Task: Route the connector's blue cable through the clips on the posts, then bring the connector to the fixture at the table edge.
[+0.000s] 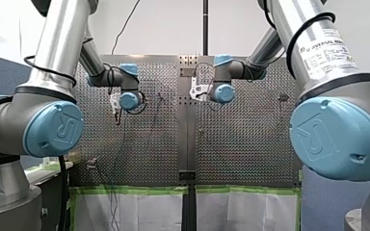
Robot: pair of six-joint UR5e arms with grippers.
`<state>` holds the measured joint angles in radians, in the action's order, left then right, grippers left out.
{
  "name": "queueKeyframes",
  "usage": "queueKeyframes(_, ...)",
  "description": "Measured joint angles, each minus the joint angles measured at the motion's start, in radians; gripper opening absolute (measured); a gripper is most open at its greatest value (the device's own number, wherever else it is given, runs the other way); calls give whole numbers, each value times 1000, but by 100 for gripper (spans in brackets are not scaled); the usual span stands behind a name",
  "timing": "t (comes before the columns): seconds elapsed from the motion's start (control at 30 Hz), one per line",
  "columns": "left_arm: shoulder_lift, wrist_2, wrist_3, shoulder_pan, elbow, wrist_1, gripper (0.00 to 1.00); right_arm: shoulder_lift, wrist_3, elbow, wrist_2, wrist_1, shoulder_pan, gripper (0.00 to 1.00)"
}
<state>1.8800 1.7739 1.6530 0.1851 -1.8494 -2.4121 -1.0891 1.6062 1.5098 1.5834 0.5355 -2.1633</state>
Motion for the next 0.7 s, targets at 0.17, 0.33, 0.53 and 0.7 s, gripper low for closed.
queueKeyframes(0.17, 40, -1, 2, -1, 41, -23, 0, 15, 0, -19, -8, -8, 8, 2)
queueKeyframes(0.33, 56, -1, 11, -5, 78, -33, 0, 55, -4, -53, -11, -25, 10, 2)
queueKeyframes(0.53, 58, -6, 23, -14, 116, -39, 0, 94, -2, -89, -13, -33, 11, 2)
queueKeyframes(0.7, 58, -12, 26, -17, 132, -44, 0, 124, -3, -130, -21, -50, 13, 2)
